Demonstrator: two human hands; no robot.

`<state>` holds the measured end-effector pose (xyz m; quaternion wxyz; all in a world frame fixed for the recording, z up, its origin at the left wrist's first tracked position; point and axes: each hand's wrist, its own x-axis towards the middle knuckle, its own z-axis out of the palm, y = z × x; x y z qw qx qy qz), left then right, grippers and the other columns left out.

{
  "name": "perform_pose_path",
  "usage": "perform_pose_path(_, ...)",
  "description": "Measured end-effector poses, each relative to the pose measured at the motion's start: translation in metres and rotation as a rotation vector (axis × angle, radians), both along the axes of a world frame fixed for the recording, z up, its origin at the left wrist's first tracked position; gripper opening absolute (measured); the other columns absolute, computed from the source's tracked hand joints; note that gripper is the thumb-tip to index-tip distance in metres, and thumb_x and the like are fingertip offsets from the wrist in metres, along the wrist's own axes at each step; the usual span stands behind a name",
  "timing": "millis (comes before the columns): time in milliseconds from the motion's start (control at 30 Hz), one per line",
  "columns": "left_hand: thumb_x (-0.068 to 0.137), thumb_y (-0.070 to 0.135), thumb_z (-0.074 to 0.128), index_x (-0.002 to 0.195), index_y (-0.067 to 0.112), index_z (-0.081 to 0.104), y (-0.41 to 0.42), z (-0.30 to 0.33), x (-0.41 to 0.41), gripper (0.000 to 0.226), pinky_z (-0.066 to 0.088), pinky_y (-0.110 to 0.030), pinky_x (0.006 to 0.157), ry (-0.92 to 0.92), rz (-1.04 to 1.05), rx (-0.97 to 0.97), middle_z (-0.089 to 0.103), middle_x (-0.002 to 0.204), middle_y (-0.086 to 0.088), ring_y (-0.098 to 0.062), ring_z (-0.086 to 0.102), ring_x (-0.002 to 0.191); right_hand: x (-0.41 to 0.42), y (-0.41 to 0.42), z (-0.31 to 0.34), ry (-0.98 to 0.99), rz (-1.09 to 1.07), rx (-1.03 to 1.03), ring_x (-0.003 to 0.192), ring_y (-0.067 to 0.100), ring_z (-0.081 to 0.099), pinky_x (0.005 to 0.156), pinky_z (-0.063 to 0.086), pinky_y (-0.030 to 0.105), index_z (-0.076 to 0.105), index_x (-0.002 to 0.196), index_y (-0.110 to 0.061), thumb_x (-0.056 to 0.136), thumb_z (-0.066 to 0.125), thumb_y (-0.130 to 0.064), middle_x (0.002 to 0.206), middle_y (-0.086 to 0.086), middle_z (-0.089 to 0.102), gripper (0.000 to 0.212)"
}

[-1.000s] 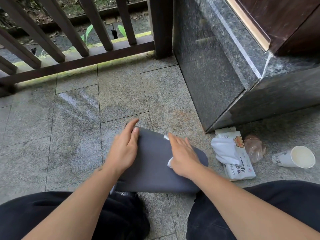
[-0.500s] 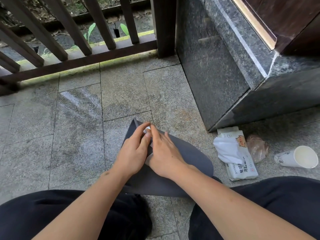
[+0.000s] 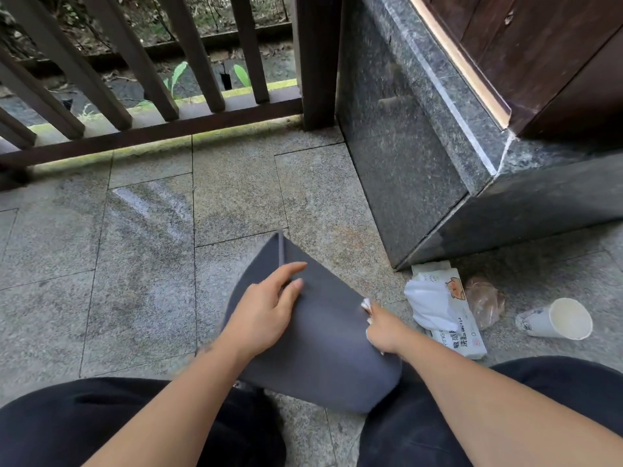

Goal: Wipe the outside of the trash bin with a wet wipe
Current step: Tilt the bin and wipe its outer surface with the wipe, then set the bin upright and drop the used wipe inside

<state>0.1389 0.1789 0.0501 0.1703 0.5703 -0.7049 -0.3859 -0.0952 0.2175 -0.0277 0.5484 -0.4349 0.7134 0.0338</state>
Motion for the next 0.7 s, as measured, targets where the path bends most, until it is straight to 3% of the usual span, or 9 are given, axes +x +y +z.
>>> perform_pose_path(100,0.103,0.042,0.04,0.135,0.046,0.047,0.006,0.005,-0.006,0.033,0.031,-0.018,0.054,-0.009,-0.122,-0.054,0.054,0.054,0.016,-0.005,0.052,0.054,0.0,-0.001,-0.005,-0.037,-0.043,-0.013,0.141,0.017,0.032,0.11,0.023,0.024,0.015,0.154,-0.02,0.092,0.038,-0.001,0.159,-0.001,0.022,0.069)
perform_pose_path(200,0.103,0.038,0.04,0.14,0.039,0.045,0.003,0.01,-0.007,0.037,0.029,-0.014,0.049,-0.018,-0.195,-0.092,0.053,0.055,0.024,-0.004,0.049,0.048,0.02,-0.017,0.001,-0.198,-0.11,-0.114,0.139,0.007,0.029,0.112,0.014,0.017,0.013,0.155,-0.021,0.091,0.031,0.01,0.162,-0.008,0.01,0.073)
perform_pose_path(267,0.103,0.039,0.041,0.141,0.042,0.042,0.001,0.01,-0.008,0.038,0.029,-0.015,0.049,-0.037,-0.224,-0.1,0.053,0.053,0.018,-0.004,0.049,0.049,0.04,-0.029,0.011,-0.327,-0.145,-0.198,0.134,0.0,0.022,0.107,0.017,0.009,0.013,0.154,-0.018,0.087,0.028,0.017,0.162,-0.007,0.004,0.077)
perform_pose_path(333,0.101,0.041,0.043,0.141,0.045,0.038,0.001,0.008,-0.011,0.041,0.03,-0.019,0.051,-0.022,-0.217,-0.086,0.049,0.049,0.007,-0.007,0.051,0.052,0.058,-0.039,0.026,-0.445,-0.17,-0.278,0.13,-0.002,0.022,0.095,0.024,-0.002,0.018,0.153,-0.017,0.085,0.029,0.022,0.158,-0.008,0.014,0.08)
perform_pose_path(400,0.099,0.04,0.046,0.141,0.043,0.039,0.004,0.008,-0.018,0.042,0.034,-0.02,0.058,0.035,-0.207,-0.064,0.053,0.056,0.011,-0.006,0.053,0.059,0.068,-0.045,0.044,-0.461,-0.187,-0.35,0.13,-0.001,0.032,0.095,0.031,0.001,0.032,0.149,-0.019,0.086,0.041,0.016,0.149,-0.01,0.035,0.073)
perform_pose_path(467,0.101,0.033,0.045,0.137,0.042,0.044,0.003,0.011,-0.023,0.037,0.036,-0.017,0.063,0.077,-0.183,-0.069,0.06,0.067,0.02,-0.006,0.057,0.066,0.066,-0.047,0.062,-0.341,-0.154,-0.434,0.123,0.004,0.049,0.101,0.038,0.017,0.053,0.137,-0.023,0.085,0.054,0.001,0.137,-0.006,0.055,0.057)
perform_pose_path(567,0.103,0.027,0.044,0.134,0.041,0.05,-0.013,0.013,-0.022,0.034,0.036,-0.015,0.068,0.055,-0.099,-0.053,0.061,0.073,0.026,-0.008,0.059,0.075,0.043,-0.065,0.086,-0.143,-0.026,-0.407,0.102,0.025,0.066,0.088,0.049,0.041,0.073,0.104,-0.019,0.085,0.06,-0.014,0.104,0.008,0.073,0.023)
perform_pose_path(633,0.103,0.03,0.044,0.14,0.039,0.047,-0.026,0.014,-0.02,0.038,0.034,-0.021,0.07,-0.001,-0.079,-0.03,0.059,0.072,0.015,-0.017,0.056,0.082,0.021,-0.082,0.1,-0.132,-0.074,-0.387,0.102,0.025,0.066,0.085,0.05,0.038,0.075,0.099,-0.016,0.084,0.066,-0.02,0.101,0.01,0.074,0.018)
perform_pose_path(700,0.102,0.032,0.046,0.143,0.041,0.043,-0.038,0.019,-0.021,0.042,0.032,-0.023,0.069,-0.034,-0.095,-0.024,0.056,0.07,0.012,-0.019,0.052,0.082,0.001,-0.096,0.109,-0.108,-0.171,-0.404,0.098,0.02,0.067,0.083,0.051,0.033,0.076,0.102,-0.024,0.082,0.068,-0.021,0.098,0.0,0.075,0.021)
